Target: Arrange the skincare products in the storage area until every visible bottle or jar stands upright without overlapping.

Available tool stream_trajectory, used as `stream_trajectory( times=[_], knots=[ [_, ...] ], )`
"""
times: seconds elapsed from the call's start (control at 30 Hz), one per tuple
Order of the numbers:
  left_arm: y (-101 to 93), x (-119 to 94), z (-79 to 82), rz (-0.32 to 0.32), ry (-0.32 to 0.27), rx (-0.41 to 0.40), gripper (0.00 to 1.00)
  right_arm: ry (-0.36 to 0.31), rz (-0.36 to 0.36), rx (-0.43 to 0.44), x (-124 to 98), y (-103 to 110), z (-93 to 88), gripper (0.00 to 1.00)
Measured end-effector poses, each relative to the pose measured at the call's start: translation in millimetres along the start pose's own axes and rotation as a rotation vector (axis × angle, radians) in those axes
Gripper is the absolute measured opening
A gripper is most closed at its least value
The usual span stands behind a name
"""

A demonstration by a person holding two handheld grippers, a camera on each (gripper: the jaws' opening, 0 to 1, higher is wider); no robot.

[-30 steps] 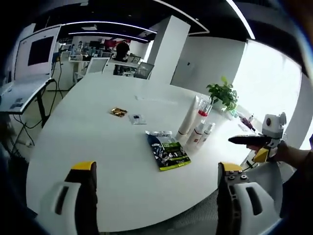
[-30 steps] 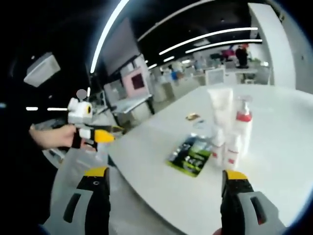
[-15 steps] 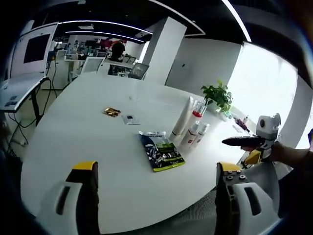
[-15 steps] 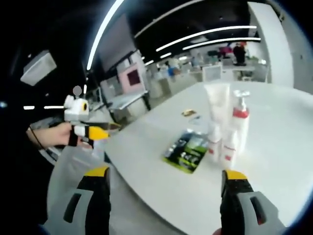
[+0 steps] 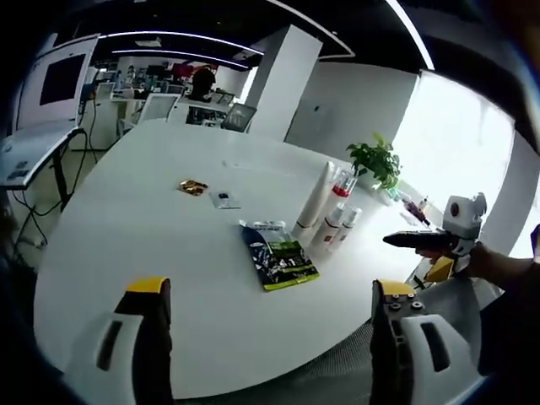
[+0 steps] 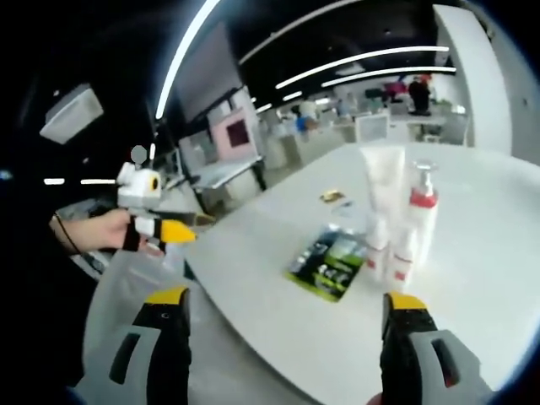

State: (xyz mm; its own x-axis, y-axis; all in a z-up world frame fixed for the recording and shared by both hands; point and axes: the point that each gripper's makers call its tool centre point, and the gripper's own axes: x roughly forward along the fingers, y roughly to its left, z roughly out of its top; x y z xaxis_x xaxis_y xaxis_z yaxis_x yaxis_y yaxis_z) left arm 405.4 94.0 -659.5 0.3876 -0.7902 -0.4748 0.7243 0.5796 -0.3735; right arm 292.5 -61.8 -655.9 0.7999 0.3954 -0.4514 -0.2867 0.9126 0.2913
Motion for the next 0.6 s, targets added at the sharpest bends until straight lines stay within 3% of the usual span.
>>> stream_trajectory(
  times=[0.4,0.6],
  knots=[
    [2.5,23,7.5,0.002,0.03,-0.016,0.93,-0.018,0.02,0.062,-2,0,1.3,0.96],
    [5.7,48,15.8,0.005,0.068,0.056,0.93,-0.02,0.02,0.052,-2,0,1.6,0.97]
  ],
)
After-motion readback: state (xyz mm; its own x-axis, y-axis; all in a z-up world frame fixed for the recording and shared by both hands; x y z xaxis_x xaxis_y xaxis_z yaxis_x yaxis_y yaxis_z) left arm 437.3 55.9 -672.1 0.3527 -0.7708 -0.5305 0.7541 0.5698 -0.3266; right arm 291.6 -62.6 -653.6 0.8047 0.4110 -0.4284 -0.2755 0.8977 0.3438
